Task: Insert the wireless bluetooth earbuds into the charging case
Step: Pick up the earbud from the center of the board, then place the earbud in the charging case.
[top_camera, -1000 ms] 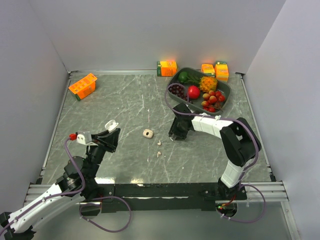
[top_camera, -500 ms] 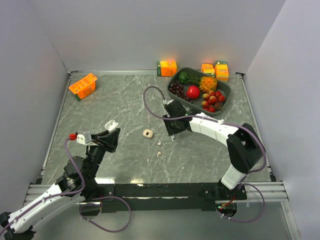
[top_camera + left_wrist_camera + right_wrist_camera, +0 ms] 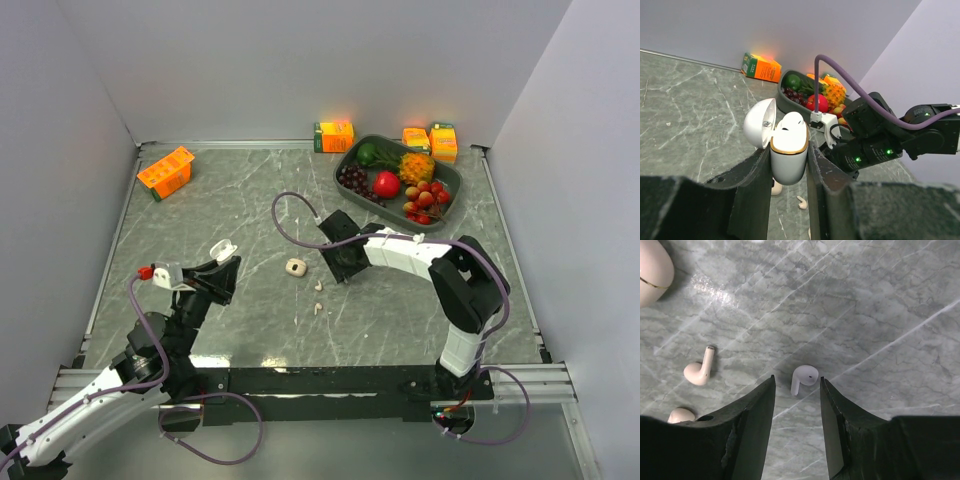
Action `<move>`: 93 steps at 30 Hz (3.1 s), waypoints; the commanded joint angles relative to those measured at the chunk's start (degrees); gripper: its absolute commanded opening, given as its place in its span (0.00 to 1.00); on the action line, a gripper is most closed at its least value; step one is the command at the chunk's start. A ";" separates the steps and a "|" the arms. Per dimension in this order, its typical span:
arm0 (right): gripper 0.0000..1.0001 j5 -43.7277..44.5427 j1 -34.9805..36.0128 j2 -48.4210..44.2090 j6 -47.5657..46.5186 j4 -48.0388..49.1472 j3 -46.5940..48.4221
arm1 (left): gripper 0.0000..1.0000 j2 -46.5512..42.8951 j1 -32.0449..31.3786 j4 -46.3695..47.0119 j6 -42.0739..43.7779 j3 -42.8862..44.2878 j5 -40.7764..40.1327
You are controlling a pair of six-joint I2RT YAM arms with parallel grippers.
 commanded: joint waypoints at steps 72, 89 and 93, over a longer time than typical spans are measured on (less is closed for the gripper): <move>0.00 33.46 34.75 -45.97 -16.58 70.33 -19.95 | 0.01 39.49 -0.03 49.89 6.58 4.81 31.41; 0.00 30.12 35.63 -40.43 -12.36 67.52 -17.23 | 0.01 40.02 -0.03 48.04 4.91 5.61 31.77; 0.00 30.38 35.72 -38.85 -12.71 67.52 -16.79 | 0.01 40.20 0.06 47.69 4.12 5.69 31.59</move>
